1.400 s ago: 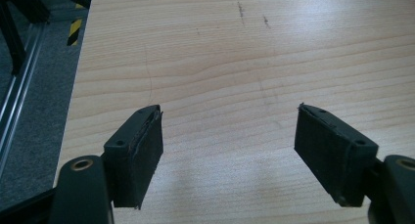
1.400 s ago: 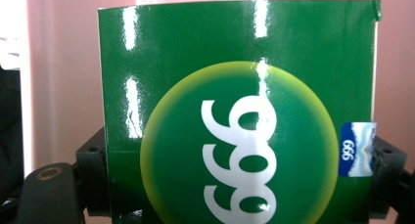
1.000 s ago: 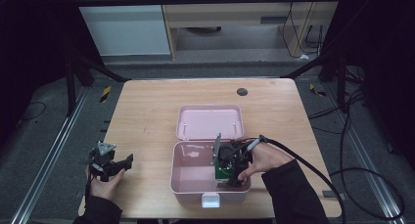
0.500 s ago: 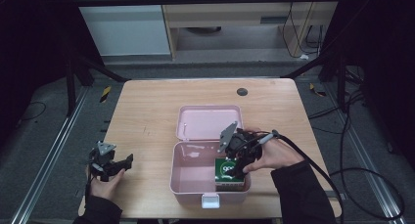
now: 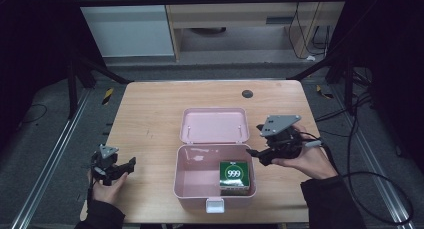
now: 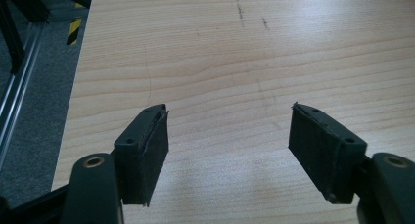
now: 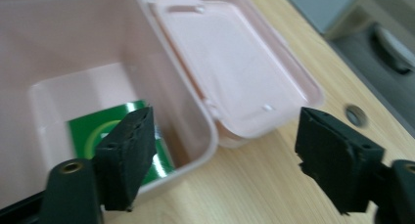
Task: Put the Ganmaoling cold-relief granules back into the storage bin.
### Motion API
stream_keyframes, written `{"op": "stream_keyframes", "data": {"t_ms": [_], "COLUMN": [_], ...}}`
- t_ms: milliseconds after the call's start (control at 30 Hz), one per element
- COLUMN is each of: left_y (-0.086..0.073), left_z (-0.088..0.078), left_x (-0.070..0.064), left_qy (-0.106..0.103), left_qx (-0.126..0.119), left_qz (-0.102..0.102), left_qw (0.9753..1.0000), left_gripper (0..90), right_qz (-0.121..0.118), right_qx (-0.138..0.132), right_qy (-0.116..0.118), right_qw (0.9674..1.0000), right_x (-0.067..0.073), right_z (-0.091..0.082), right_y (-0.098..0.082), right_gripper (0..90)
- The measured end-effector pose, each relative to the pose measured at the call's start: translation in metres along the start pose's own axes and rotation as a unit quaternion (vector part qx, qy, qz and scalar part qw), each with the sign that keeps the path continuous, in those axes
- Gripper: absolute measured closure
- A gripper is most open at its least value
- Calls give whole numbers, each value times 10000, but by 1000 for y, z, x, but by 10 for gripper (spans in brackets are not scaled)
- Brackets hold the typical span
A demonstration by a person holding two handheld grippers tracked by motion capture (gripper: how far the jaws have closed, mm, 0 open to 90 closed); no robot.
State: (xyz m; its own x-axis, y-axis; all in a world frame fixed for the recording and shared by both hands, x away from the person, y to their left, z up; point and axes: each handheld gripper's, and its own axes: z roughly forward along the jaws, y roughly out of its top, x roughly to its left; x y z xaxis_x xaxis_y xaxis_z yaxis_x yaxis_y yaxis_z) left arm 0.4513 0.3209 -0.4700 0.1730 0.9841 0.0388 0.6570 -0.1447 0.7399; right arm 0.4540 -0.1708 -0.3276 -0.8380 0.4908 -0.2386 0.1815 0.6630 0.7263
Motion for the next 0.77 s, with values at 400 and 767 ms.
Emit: {"op": "stream_keyframes", "data": {"t_ms": [400, 767], "left_y": [0, 0], "left_z": [-2, -2], "left_x": [1, 4], "left_qy": [24, 12], "left_qx": [-58, -74], "left_qz": [-41, -59], "left_qw": [10000, 10000], "left_gripper": [410, 465], "right_qz": [1776, 2599], "right_qx": [-576, -182], "right_qy": [-1732, -2216], "right_qw": [9670, 9397], "right_x": [-23, -28], "right_z": [8, 37], "right_y": [-79, -146], "right_gripper": [102, 60]}}
